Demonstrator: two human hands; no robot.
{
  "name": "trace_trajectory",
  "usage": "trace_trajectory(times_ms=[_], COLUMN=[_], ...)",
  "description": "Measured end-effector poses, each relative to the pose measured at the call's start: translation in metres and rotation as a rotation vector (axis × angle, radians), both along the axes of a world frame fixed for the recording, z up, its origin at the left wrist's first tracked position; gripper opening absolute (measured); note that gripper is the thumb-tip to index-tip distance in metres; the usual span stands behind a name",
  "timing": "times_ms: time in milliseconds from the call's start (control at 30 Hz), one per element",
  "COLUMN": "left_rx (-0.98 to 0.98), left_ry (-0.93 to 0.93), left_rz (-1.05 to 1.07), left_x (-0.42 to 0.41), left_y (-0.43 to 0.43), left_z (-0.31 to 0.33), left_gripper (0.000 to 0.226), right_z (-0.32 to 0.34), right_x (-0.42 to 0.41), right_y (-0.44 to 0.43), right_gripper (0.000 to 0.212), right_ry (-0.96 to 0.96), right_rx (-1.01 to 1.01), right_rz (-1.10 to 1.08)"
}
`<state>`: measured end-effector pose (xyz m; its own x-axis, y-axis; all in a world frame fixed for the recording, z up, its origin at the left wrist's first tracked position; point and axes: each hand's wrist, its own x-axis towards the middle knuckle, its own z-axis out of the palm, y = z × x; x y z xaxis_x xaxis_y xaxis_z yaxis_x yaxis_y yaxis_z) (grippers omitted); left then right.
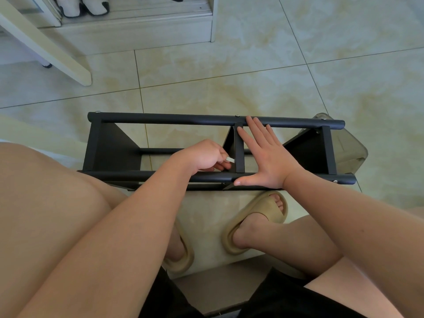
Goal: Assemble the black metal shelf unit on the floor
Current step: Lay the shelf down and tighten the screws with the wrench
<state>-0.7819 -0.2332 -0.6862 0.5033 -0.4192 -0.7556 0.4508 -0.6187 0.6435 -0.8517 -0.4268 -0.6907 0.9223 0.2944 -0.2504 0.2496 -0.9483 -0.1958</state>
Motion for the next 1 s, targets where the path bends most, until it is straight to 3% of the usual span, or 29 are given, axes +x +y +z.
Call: trace_trajectory(times_ms=[633,867,1000], left_rx=[0.113,0.16,0.283], left_ry=[-0.197,-0.195,-0.256], left_rz=[-0.316,-0.383,-0.447], left_x=[0.0024,-0.0006,-0.005], left_y=[0.008,0.0049,0.0], left_z=[0.0028,0.0056,0.0099], left_gripper=[0.027,0.014,0.024], right_z=[0.0,-0.0011,-0.0005], right_x=[-0.0001,0.0001,0.0015], right_y=[-0.0009,-0.0017,-0.0025], right_gripper=[0.13,0.131,0.133], right_ry=[0.006,0.007,0.04], right_rx=[0.008,0.017,0.012], right_rz=[0.001,0.007,0.006])
